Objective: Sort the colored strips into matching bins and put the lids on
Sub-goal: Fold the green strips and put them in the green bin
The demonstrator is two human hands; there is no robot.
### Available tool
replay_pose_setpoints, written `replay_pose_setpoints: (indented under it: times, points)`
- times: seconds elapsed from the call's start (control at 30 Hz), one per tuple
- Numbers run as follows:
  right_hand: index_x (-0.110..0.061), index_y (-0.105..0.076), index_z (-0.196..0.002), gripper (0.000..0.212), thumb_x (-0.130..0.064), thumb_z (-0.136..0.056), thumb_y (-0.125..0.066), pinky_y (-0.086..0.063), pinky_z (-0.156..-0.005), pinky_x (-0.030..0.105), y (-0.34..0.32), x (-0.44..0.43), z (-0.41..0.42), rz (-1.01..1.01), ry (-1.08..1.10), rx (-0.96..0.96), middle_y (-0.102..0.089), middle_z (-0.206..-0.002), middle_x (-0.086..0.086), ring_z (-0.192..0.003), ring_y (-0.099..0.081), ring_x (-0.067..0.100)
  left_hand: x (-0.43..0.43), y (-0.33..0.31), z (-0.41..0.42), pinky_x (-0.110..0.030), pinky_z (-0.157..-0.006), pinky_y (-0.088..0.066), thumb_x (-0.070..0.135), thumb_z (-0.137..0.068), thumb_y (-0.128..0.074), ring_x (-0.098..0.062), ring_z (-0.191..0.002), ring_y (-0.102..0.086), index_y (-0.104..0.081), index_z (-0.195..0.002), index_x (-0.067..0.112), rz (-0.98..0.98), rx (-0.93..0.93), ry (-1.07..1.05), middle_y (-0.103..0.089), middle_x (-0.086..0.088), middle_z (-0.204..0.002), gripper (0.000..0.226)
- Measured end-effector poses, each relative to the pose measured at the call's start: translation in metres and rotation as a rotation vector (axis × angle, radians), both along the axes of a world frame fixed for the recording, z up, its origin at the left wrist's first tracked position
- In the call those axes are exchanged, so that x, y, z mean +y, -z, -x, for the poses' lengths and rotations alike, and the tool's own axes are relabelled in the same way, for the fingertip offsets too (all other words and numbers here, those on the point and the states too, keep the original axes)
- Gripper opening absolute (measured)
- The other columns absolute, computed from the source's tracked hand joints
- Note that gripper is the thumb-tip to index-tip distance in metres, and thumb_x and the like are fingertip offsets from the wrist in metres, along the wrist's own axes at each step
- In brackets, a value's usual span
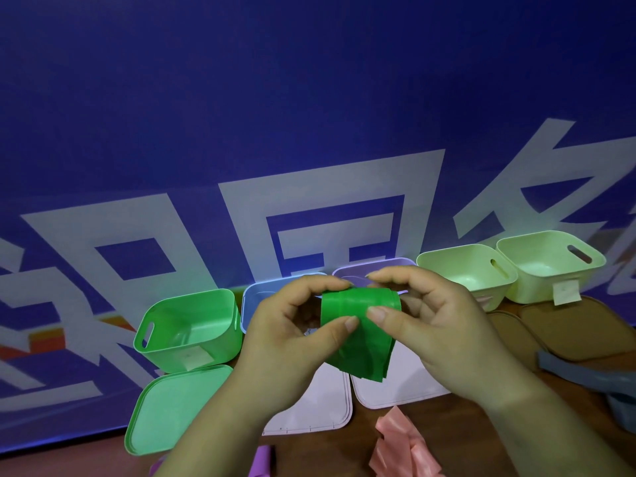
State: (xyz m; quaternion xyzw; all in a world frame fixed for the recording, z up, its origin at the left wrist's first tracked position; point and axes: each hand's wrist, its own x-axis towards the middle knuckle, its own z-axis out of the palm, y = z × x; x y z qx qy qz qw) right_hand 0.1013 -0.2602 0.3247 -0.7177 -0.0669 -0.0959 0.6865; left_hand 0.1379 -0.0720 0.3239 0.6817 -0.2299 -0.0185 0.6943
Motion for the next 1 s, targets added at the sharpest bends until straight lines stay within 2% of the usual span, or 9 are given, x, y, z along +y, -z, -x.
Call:
replay_pose_setpoints:
  times: [0.07, 0.2, 0.3, 0.47, 0.53, 0.67, 0.8, 1.0]
  points:
    - [-0.037, -0.07, -0.103, 0.036, -0.02, -0.072, -0.077, -0.06, -0.085, 0.043, 0.0002, 0.0003, 0.0009, -0.005, -0.016, -0.006, -0.074, -0.1, 0.001, -0.091, -0.072, 0.026, -0.0011, 0.0005, 0.0, -0.044, -0.075, -0.059, 0.017, -0.072, -0.081, -0.026, -0.086, -0.069, -0.073, -0.099, 0.027, 0.028, 0.028, 0.0, -0.073, -0.006, -0.097, 0.03]
    - [-0.037, -0.07, -0.105, 0.037, -0.018, -0.074, -0.076, -0.06, -0.083, 0.039, 0.0, -0.0009, 0.0022, 0.058, -0.027, -0.045, -0.073, -0.105, -0.002, -0.094, -0.071, 0.021, -0.0025, 0.0002, 0.0001, -0.03, -0.075, -0.057, 0.011, -0.075, -0.076, -0.021, -0.085, -0.068, -0.073, -0.096, 0.024, 0.058, 0.054, -0.008, -0.074, -0.007, -0.094, 0.025]
    - [-0.039, -0.07, -0.105, 0.037, -0.02, -0.074, -0.076, -0.06, -0.082, 0.042, 0.0004, -0.0016, 0.0021, 0.083, -0.008, -0.059, -0.072, -0.105, -0.003, -0.092, -0.07, 0.022, -0.0024, -0.0006, 0.0003, -0.029, -0.075, -0.057, 0.021, -0.075, -0.079, -0.021, -0.086, -0.068, -0.072, -0.098, 0.025, 0.049, 0.047, -0.003, -0.073, -0.007, -0.096, 0.024]
    - [-0.038, -0.071, -0.102, 0.034, -0.017, -0.076, -0.078, -0.06, -0.081, 0.045, -0.0009, -0.0026, 0.002, 0.083, -0.012, -0.055, -0.072, -0.099, -0.002, -0.088, -0.071, 0.024, -0.0037, -0.0017, 0.0007, -0.024, -0.074, -0.055, 0.015, -0.078, -0.073, -0.015, -0.087, -0.069, -0.071, -0.099, 0.025, 0.028, 0.035, -0.004, -0.074, -0.002, -0.097, 0.024]
    - [-0.035, -0.071, -0.101, 0.034, -0.013, -0.078, -0.079, -0.06, -0.081, 0.049, -0.0018, -0.0027, 0.0019, 0.054, -0.016, -0.046, -0.072, -0.097, 0.002, -0.087, -0.07, 0.028, -0.0028, -0.0011, 0.0006, -0.027, -0.076, -0.056, 0.016, -0.078, -0.075, -0.018, -0.091, -0.069, -0.07, -0.103, 0.026, 0.014, 0.032, 0.01, -0.073, -0.001, -0.1, 0.027]
    - [-0.03, -0.071, -0.102, 0.026, -0.026, -0.078, -0.081, -0.058, -0.081, 0.054, -0.0038, -0.0033, 0.0012, 0.026, -0.013, -0.018, -0.072, -0.096, 0.005, -0.09, -0.069, 0.036, 0.0008, -0.0008, 0.0011, -0.052, -0.08, -0.058, 0.021, -0.076, -0.079, -0.031, -0.099, -0.068, -0.068, -0.11, 0.029, -0.018, 0.013, 0.048, -0.07, -0.004, -0.111, 0.037]
    - [-0.021, -0.071, -0.102, 0.031, -0.027, -0.072, -0.073, -0.061, -0.081, 0.038, -0.0056, -0.003, 0.0013, 0.014, 0.005, -0.01, -0.072, -0.097, -0.001, -0.09, -0.068, 0.029, 0.0026, -0.0016, 0.0003, -0.044, -0.086, -0.058, 0.006, -0.077, -0.077, -0.029, -0.102, -0.067, -0.069, -0.109, 0.026, -0.062, -0.072, 0.032, -0.069, -0.004, -0.113, 0.039]
    - [-0.023, -0.071, -0.102, 0.03, -0.031, -0.073, -0.073, -0.059, -0.081, 0.039, -0.0044, -0.0037, -0.0003, 0.036, 0.001, 0.001, -0.072, -0.099, -0.001, -0.091, -0.067, 0.03, 0.0018, -0.0002, -0.0007, -0.052, -0.085, -0.057, 0.006, -0.077, -0.076, -0.028, -0.097, -0.067, -0.07, -0.107, 0.025, -0.065, -0.077, 0.029, -0.07, -0.004, -0.108, 0.036]
